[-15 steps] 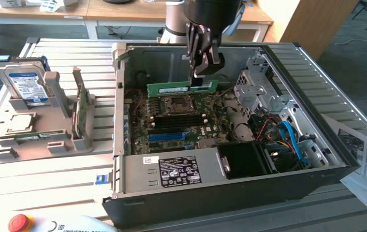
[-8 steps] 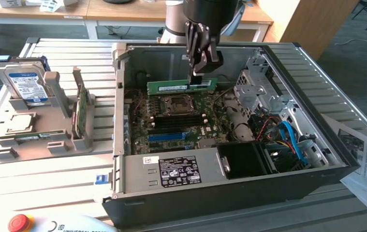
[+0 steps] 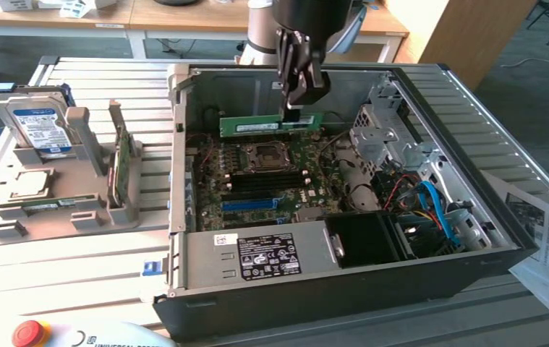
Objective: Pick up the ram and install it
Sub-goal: 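Pick up the ram and move it above insertion slot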
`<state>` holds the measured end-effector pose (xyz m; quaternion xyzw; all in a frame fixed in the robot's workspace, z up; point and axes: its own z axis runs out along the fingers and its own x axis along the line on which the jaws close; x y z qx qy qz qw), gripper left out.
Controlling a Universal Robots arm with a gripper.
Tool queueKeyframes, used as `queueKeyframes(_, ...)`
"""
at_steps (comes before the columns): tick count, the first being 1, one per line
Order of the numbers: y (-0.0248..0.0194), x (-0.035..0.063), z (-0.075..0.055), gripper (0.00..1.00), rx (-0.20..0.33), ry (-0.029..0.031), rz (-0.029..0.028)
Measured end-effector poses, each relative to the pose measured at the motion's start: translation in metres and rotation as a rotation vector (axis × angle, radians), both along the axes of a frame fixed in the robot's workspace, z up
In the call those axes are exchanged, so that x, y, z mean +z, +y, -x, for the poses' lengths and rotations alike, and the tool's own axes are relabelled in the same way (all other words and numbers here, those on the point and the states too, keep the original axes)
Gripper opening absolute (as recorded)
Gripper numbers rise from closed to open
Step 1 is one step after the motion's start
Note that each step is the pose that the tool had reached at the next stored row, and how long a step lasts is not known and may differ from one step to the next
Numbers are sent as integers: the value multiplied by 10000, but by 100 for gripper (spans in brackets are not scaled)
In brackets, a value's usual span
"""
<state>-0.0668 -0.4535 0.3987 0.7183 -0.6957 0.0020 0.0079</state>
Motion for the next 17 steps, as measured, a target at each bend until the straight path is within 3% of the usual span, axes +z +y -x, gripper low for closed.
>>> queueKeyframes(17,237,-25,0,12,-169,0,0)
